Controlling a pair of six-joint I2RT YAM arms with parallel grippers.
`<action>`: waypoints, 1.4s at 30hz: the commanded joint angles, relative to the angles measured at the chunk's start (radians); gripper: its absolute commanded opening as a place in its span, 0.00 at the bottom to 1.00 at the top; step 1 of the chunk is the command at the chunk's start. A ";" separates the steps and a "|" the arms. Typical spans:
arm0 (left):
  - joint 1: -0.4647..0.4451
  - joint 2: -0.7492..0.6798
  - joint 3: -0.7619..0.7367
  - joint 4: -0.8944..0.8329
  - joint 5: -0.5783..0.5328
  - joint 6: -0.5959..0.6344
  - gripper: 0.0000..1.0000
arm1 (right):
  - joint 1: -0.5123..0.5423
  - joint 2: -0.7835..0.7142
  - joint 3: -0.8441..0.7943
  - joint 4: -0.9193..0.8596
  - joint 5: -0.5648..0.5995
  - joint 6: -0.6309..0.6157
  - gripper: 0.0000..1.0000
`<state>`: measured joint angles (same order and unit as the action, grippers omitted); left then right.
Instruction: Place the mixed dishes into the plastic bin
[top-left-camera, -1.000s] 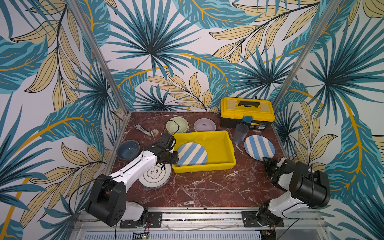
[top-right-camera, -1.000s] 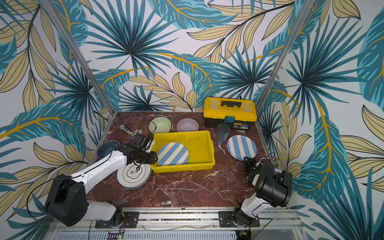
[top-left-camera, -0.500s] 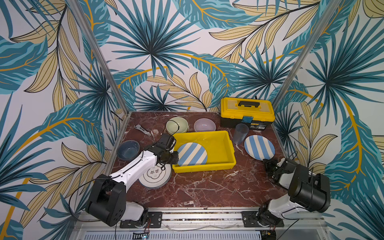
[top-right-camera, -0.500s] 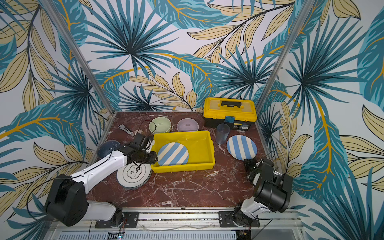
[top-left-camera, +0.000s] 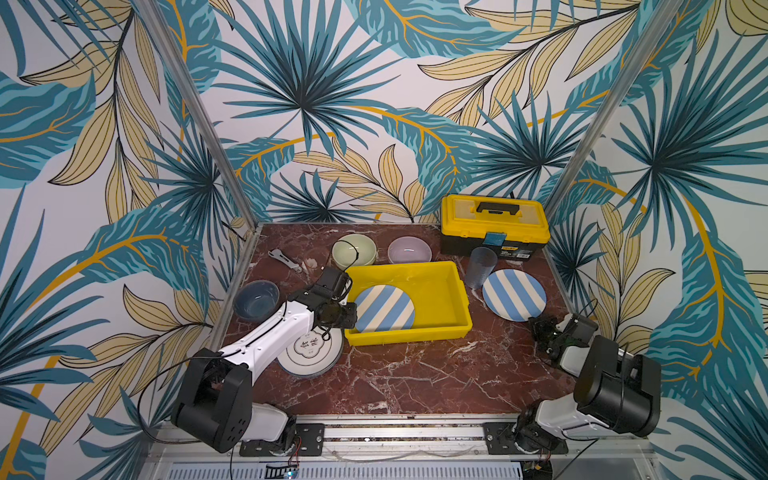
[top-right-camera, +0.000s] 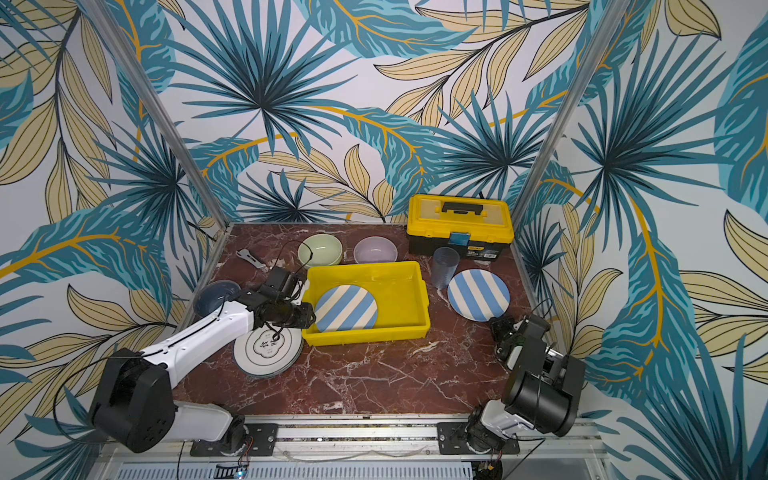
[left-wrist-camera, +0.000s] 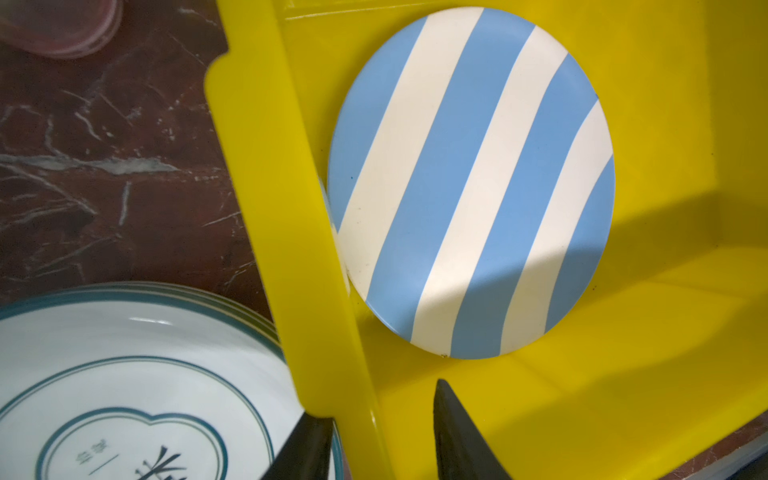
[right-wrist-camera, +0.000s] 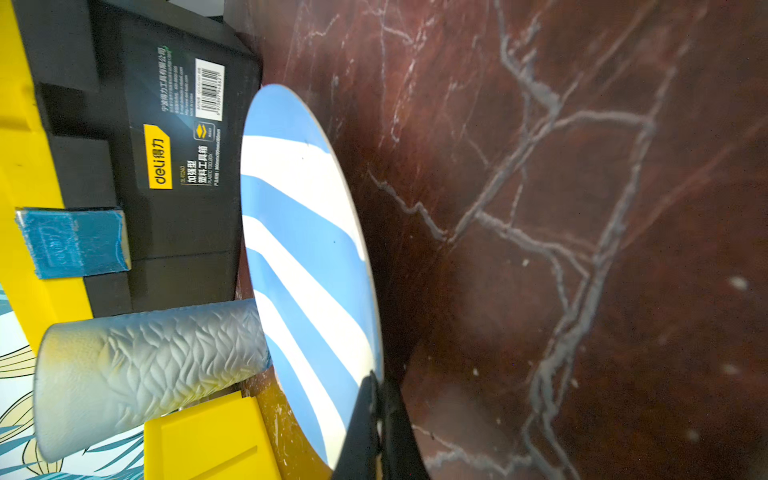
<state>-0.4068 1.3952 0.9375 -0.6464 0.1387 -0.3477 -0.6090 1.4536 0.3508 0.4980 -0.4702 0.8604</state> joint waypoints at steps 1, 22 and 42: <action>-0.002 -0.012 -0.003 0.026 0.006 0.002 0.41 | -0.005 -0.063 -0.001 -0.085 0.037 -0.030 0.00; -0.003 0.004 0.024 0.019 0.015 0.019 0.41 | -0.020 -0.561 0.126 -0.637 0.126 -0.086 0.00; -0.002 0.024 0.038 0.025 0.035 0.026 0.40 | -0.019 -0.718 0.376 -0.957 0.090 -0.101 0.00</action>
<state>-0.4068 1.4113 0.9440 -0.6464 0.1535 -0.3367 -0.6243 0.7597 0.6876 -0.4007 -0.3573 0.7841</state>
